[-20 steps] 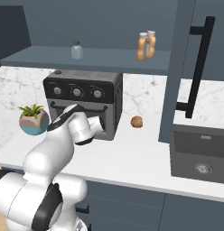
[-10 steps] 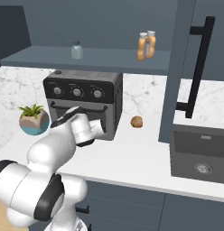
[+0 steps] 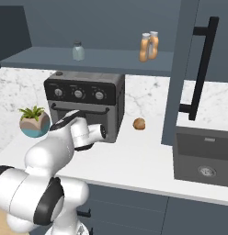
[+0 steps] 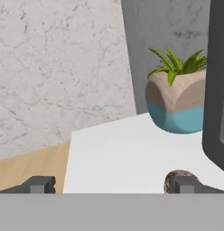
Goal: Put the shaker and condiment bottle from the counter next to their counterparts in the cabinet.
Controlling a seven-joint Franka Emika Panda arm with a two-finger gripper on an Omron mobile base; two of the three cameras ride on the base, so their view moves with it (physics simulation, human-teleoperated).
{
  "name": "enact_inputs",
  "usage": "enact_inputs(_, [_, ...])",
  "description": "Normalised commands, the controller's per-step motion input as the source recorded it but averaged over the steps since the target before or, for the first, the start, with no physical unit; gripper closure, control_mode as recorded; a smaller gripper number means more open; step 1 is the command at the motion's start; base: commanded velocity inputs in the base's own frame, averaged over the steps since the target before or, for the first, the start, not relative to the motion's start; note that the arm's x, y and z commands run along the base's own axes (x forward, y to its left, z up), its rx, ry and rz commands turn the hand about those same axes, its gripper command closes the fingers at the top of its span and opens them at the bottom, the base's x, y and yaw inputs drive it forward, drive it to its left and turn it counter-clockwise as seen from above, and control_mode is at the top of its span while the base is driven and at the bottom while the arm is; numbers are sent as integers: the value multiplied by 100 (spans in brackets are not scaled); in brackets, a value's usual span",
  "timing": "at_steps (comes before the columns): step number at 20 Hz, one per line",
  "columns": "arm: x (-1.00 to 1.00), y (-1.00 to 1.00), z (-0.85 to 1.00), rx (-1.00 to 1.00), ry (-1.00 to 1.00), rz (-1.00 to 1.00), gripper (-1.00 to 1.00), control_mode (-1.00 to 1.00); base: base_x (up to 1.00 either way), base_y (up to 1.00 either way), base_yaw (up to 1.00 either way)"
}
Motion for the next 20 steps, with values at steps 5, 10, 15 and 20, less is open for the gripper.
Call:
enact_inputs(5, [34, 16, -6, 0, 0, -5, -100, -100, 0, 0, 0])
enact_inputs(10, [32, 0, -32, -2, 0, 1, -100, -100, 0, 0, 0])
enact_inputs(15, [17, 0, -28, -2, 0, 0, -100, -100, 0, 0, 0])
enact_inputs(20, [12, 0, -19, -1, 0, 0, -100, -100, 0, 0, 0])
